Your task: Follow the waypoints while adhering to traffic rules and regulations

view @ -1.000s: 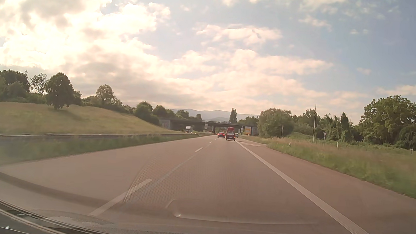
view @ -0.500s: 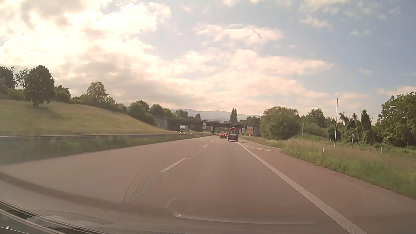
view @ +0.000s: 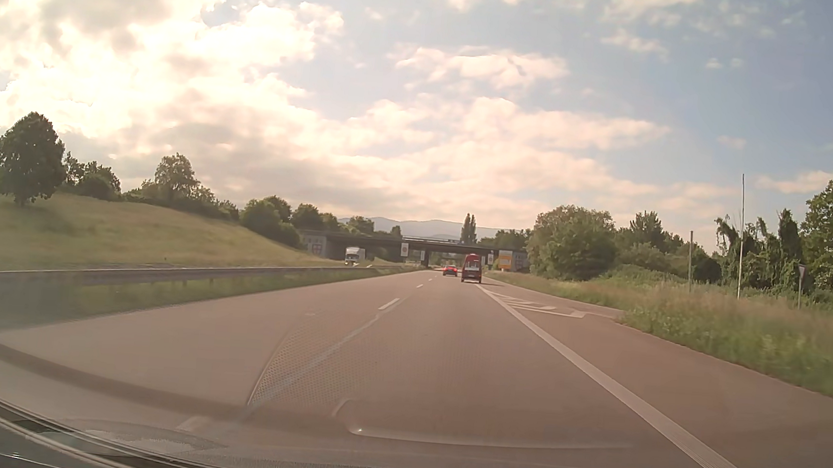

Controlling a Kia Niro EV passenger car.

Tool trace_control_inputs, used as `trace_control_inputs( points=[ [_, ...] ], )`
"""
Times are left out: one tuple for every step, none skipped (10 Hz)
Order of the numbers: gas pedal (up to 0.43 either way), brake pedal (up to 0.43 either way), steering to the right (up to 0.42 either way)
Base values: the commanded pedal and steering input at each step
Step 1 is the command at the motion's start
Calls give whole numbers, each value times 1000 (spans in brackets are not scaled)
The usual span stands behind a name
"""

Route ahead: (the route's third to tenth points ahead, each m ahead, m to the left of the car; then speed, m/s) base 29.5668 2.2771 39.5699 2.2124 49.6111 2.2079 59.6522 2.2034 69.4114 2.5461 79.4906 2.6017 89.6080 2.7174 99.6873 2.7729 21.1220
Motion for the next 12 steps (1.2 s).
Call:
trace_control_inputs(
  points=[
    [150, 0, -2],
    [150, 0, -1],
    [150, 0, -1],
    [150, 0, -2],
    [150, 0, -1],
    [150, 0, -1],
    [150, 0, -2],
    [150, 0, -1],
    [150, 0, -2],
    [150, 0, -2],
    [150, 0, -2],
    [150, 0, -1]
  ],
)
